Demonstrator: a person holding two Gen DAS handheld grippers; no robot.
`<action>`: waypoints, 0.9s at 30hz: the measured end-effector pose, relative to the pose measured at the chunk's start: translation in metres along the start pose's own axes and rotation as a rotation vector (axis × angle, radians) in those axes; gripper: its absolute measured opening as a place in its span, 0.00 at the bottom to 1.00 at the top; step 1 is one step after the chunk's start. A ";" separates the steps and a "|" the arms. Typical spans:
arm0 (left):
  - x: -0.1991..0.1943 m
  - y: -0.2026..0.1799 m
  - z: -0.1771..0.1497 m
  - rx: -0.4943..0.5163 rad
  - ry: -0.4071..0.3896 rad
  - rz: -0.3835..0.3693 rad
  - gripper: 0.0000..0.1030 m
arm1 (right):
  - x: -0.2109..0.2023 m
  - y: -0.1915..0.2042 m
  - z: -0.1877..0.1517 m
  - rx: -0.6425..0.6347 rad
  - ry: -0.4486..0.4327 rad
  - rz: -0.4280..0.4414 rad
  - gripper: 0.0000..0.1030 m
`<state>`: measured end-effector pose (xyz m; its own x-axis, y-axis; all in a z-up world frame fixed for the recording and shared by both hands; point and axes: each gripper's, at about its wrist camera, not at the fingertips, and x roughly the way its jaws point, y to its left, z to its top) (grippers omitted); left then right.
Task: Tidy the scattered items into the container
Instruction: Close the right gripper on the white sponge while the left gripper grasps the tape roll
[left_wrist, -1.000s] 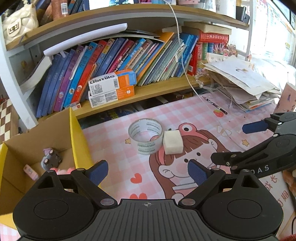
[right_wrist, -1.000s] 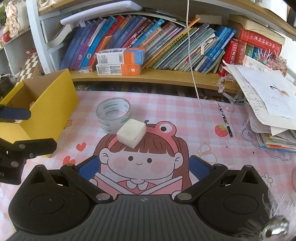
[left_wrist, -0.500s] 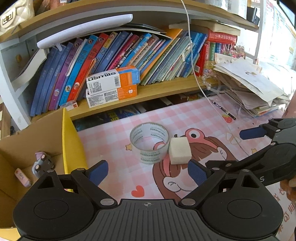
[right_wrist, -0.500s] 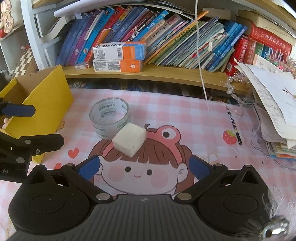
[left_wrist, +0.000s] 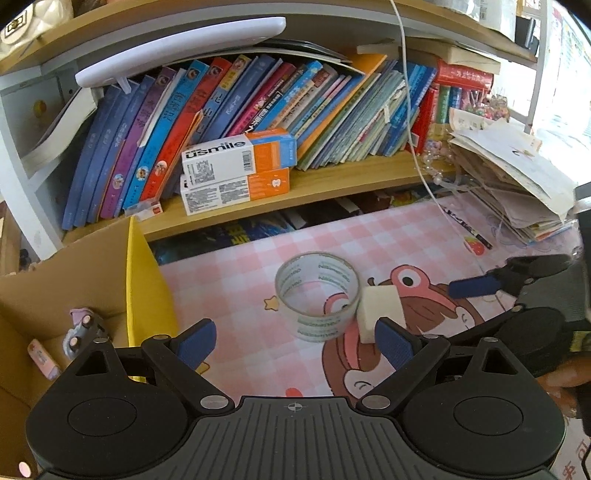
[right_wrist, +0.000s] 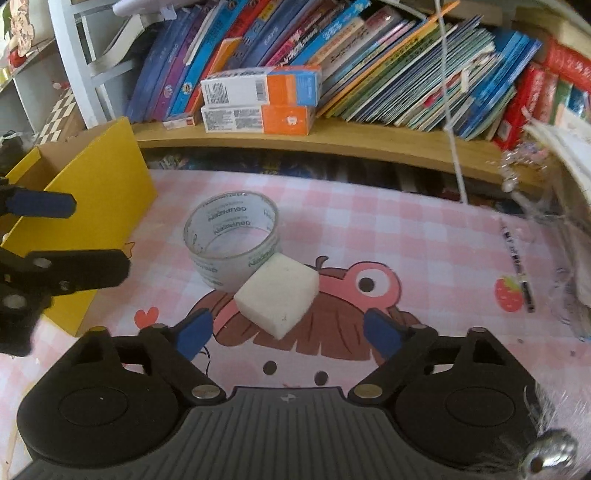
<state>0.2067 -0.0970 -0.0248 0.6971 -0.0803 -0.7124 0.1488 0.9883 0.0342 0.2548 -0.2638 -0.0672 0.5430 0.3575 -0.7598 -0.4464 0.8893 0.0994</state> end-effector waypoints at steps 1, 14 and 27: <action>0.001 0.000 0.001 0.000 0.001 0.002 0.92 | 0.004 -0.001 0.001 0.002 0.003 0.005 0.83; 0.016 -0.003 0.007 0.027 0.021 -0.005 0.92 | 0.041 0.001 0.006 -0.011 0.019 0.052 0.67; 0.028 -0.014 0.015 0.062 0.016 -0.031 0.92 | 0.035 -0.008 0.003 0.019 0.004 0.076 0.46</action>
<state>0.2342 -0.1146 -0.0347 0.6801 -0.1076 -0.7252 0.2130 0.9755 0.0549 0.2793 -0.2572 -0.0930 0.5049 0.4229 -0.7525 -0.4724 0.8650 0.1691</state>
